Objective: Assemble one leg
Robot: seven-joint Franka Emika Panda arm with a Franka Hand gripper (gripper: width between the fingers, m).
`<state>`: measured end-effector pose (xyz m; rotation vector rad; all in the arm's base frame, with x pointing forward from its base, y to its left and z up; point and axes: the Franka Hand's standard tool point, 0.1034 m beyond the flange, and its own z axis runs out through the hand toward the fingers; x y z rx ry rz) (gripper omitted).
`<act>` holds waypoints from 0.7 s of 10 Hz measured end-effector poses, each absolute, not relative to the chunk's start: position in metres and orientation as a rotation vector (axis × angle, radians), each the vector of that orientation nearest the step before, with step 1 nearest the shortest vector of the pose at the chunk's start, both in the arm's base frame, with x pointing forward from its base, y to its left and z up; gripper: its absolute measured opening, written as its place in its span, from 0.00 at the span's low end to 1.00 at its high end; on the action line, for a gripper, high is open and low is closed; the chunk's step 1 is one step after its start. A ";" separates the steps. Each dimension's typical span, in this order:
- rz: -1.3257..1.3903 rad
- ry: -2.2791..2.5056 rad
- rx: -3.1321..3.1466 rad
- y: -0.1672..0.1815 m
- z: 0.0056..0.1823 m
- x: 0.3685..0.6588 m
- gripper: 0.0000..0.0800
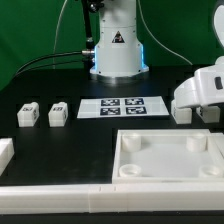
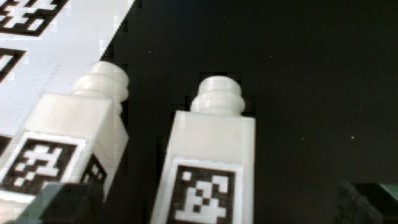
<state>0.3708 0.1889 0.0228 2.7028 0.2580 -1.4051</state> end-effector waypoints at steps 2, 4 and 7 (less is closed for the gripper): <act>-1.409 0.258 2.701 0.189 0.021 0.369 0.81; -1.411 0.257 2.701 0.189 0.017 0.368 0.81; -1.414 0.261 2.700 0.191 0.012 0.365 0.81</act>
Offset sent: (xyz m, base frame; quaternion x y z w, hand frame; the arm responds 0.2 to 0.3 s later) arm -0.0010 0.0010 -0.0100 0.0011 0.0067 0.0064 1.0000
